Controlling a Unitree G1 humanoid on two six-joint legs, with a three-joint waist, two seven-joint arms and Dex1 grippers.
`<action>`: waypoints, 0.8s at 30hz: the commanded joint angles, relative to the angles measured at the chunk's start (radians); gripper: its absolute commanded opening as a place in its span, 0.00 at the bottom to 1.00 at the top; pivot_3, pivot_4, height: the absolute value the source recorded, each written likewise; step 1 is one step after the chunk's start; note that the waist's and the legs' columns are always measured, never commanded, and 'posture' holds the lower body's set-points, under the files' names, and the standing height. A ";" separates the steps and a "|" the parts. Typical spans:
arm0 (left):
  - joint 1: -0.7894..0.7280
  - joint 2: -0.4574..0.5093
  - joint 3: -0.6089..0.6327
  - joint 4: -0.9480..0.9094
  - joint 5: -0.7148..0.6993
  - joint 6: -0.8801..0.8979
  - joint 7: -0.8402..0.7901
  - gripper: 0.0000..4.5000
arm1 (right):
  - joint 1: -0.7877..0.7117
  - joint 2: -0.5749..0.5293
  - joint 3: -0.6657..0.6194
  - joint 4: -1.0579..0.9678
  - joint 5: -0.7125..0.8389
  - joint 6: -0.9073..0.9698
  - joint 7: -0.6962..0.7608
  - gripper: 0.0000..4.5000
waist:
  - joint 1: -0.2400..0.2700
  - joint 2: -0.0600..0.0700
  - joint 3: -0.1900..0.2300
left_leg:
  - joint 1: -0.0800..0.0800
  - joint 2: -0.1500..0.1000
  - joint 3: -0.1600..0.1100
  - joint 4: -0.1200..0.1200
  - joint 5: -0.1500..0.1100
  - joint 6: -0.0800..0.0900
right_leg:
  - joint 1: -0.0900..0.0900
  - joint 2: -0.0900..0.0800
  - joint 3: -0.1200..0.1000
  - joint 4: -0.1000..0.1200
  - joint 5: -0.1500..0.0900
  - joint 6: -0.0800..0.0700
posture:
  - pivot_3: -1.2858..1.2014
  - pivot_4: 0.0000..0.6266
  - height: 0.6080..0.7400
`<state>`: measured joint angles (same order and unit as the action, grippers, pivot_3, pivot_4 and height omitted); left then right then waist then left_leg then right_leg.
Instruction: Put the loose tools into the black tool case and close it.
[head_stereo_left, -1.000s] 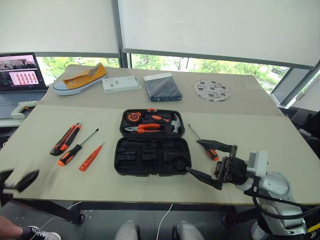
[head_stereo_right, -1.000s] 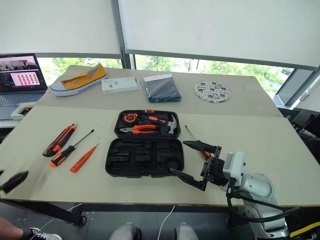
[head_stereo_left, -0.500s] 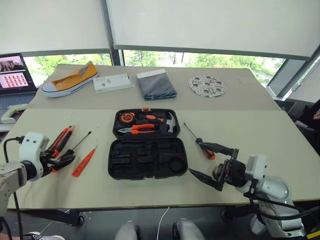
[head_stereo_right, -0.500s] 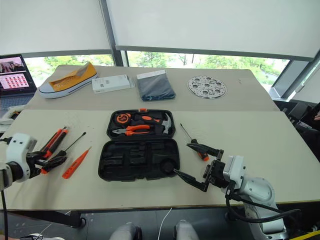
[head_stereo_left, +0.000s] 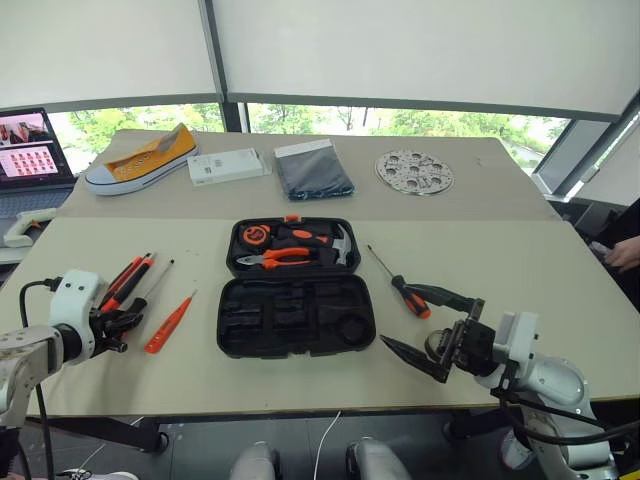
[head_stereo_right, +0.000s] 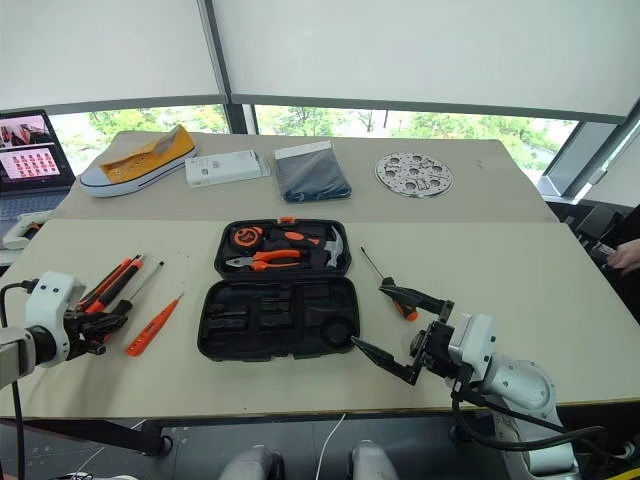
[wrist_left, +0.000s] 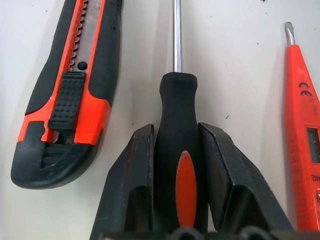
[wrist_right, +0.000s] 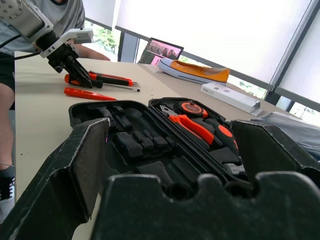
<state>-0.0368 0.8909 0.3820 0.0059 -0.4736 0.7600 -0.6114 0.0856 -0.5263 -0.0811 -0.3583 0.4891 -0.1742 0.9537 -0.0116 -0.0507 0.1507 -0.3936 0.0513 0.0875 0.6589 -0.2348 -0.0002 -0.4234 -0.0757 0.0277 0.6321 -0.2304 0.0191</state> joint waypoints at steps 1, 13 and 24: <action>-0.027 -0.031 0.101 -0.019 -0.026 -0.205 -0.086 0.19 | -0.014 -0.025 -0.063 -0.030 0.022 -0.012 -0.008 1.00 | 0.001 -0.001 0.000 | -0.001 0.000 0.000 0.000 0.000 0.000 | 0.000 0.000 0.000 0.000 0.000 0.000 | 0.52 0.24 1.00; -0.387 -0.037 -0.390 -0.062 0.181 -0.560 -0.505 0.19 | -0.061 -0.116 -0.190 0.051 0.058 -0.001 0.018 1.00 | 0.023 -0.001 0.000 | -0.003 -0.002 0.001 0.002 0.001 0.002 | 0.002 0.000 0.000 -0.003 0.002 0.003 | 0.52 0.24 1.00; -0.617 -0.111 -0.652 0.175 0.443 -0.656 -0.550 0.19 | 0.027 -0.095 -0.212 0.010 0.044 -0.026 0.000 1.00 | 0.010 0.000 0.000 | -0.006 -0.002 -0.002 0.003 0.002 0.003 | 0.000 0.004 0.002 -0.002 0.002 0.004 | 0.52 0.24 1.00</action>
<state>-0.6255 0.7784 -0.2686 0.1821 -0.0489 0.1316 -1.1507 0.1080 -0.6227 -0.2566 -0.3047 0.5300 -0.1731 0.9641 -0.0021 -0.0511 0.1509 -0.3997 0.0491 0.0859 0.6621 -0.2332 0.0031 -0.4234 -0.0717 0.0301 0.6296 -0.2284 0.0237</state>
